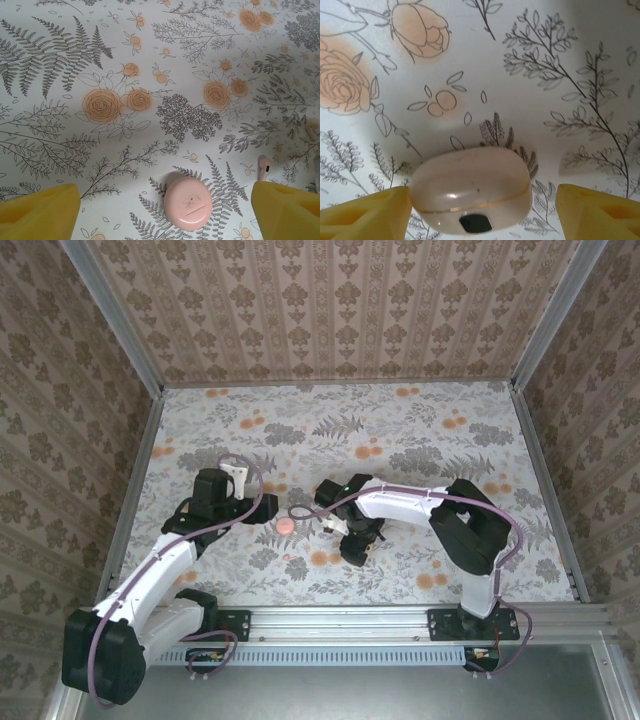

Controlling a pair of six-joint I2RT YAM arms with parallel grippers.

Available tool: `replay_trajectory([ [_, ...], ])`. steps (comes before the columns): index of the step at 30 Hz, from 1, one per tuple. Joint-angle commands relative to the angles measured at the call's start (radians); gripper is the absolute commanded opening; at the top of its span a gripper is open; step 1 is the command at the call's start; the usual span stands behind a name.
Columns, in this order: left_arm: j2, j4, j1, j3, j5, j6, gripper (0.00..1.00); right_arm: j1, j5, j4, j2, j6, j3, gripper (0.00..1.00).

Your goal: Insert the wireless bluetooth earbuds into the charging case

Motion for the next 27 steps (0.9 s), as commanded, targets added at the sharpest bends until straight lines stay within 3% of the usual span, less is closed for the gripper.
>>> replay_trajectory([
  [1,-0.017,-0.023,-0.004,0.0,-0.014,0.011,0.89,0.008,-0.013,-0.009,0.029,0.005,0.026,0.71],
  [13,-0.047,0.016,-0.004,0.006,0.018,0.05,0.89,0.002,-0.052,0.049,-0.013,0.18,-0.004,0.48],
  [23,-0.17,0.189,-0.013,0.009,0.184,0.129,0.86,-0.075,-0.101,0.096,-0.298,0.558,0.02,0.46],
  [27,-0.169,0.285,-0.086,0.018,0.18,0.115,0.84,-0.136,-0.151,0.193,-0.453,0.755,-0.013,0.46],
])
